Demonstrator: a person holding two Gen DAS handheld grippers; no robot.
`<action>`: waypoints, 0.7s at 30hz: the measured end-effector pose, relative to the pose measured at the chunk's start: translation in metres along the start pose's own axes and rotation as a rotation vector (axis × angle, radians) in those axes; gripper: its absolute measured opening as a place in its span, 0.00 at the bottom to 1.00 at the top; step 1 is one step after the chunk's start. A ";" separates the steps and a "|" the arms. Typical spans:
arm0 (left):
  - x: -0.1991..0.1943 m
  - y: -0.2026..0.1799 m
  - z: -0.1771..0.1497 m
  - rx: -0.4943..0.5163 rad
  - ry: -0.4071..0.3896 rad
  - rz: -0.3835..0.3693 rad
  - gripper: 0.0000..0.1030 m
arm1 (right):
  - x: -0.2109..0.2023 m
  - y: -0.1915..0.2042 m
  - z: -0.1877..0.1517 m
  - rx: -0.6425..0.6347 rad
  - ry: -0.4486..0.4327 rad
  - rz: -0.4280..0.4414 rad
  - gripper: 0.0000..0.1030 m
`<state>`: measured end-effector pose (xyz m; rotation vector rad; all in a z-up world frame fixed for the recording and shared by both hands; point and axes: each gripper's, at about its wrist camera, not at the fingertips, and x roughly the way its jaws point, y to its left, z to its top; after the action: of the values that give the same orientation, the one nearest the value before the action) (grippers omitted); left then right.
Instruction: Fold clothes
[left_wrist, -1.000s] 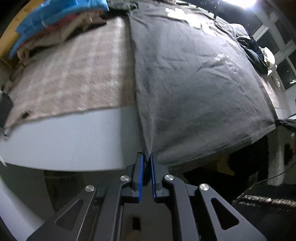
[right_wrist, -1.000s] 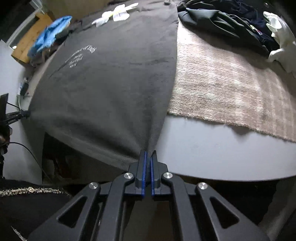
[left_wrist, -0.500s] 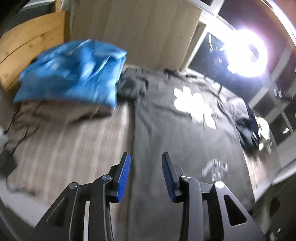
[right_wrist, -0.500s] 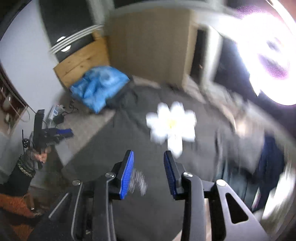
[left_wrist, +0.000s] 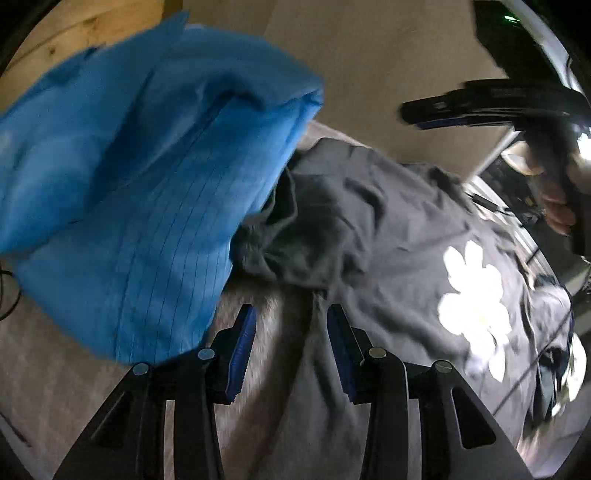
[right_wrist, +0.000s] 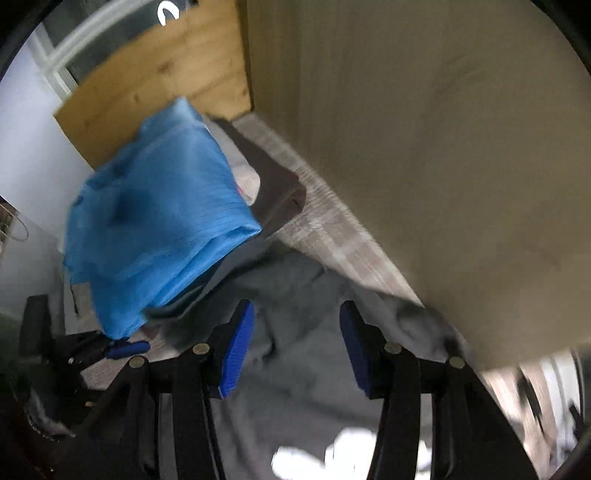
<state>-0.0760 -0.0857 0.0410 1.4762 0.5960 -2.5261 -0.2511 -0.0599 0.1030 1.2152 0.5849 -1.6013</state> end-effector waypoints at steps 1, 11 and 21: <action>0.006 0.002 0.003 -0.010 0.002 0.007 0.38 | 0.016 -0.002 0.008 -0.022 0.017 0.012 0.46; 0.022 0.006 0.008 -0.035 -0.031 0.082 0.38 | 0.101 -0.002 0.038 -0.194 0.146 0.150 0.46; 0.014 0.011 -0.001 -0.020 -0.037 0.097 0.38 | 0.115 0.037 0.034 -0.373 0.092 0.212 0.50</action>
<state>-0.0783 -0.0947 0.0257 1.4130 0.5293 -2.4610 -0.2310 -0.1504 0.0185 1.0346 0.7495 -1.2004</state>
